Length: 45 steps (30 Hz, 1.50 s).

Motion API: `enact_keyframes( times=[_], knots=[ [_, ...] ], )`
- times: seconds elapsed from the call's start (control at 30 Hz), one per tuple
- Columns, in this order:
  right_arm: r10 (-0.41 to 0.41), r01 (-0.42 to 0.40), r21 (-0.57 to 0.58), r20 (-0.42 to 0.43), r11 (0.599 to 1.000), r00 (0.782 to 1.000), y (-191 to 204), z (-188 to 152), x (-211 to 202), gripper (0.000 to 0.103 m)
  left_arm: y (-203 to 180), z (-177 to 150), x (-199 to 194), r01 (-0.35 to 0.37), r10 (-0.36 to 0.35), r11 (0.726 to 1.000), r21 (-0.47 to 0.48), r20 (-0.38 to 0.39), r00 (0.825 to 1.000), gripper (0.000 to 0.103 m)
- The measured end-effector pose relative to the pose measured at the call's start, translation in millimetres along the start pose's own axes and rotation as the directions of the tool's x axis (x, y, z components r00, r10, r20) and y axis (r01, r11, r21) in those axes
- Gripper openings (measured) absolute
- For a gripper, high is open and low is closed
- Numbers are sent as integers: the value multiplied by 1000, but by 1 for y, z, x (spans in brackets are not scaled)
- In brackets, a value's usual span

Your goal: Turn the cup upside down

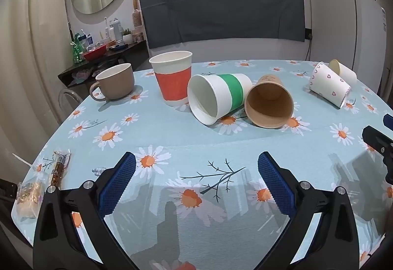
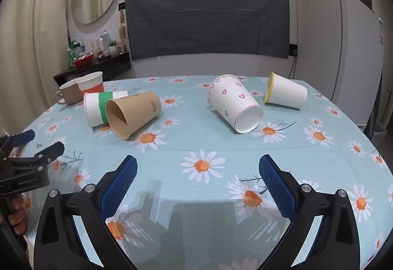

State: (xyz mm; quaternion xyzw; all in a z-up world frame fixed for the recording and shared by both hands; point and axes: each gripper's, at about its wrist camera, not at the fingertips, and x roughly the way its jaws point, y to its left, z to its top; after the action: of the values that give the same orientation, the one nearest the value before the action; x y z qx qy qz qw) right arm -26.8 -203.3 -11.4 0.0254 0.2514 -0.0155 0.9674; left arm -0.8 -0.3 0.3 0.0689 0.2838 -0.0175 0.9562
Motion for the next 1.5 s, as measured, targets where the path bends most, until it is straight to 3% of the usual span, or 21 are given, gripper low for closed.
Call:
enact_keyframes(
  times=[0.97, 1.5],
  knots=[
    [1, -1, 1, 2, 1000, 1000, 2, -2, 0, 95, 2, -2, 4, -1, 1, 1000, -16, -14, 1000, 97],
    [-4, 4, 1, -1, 1000, 1000, 2, -2, 0, 95, 1, -3, 2, -36, 35, 999, -16, -17, 999, 97]
  ],
)
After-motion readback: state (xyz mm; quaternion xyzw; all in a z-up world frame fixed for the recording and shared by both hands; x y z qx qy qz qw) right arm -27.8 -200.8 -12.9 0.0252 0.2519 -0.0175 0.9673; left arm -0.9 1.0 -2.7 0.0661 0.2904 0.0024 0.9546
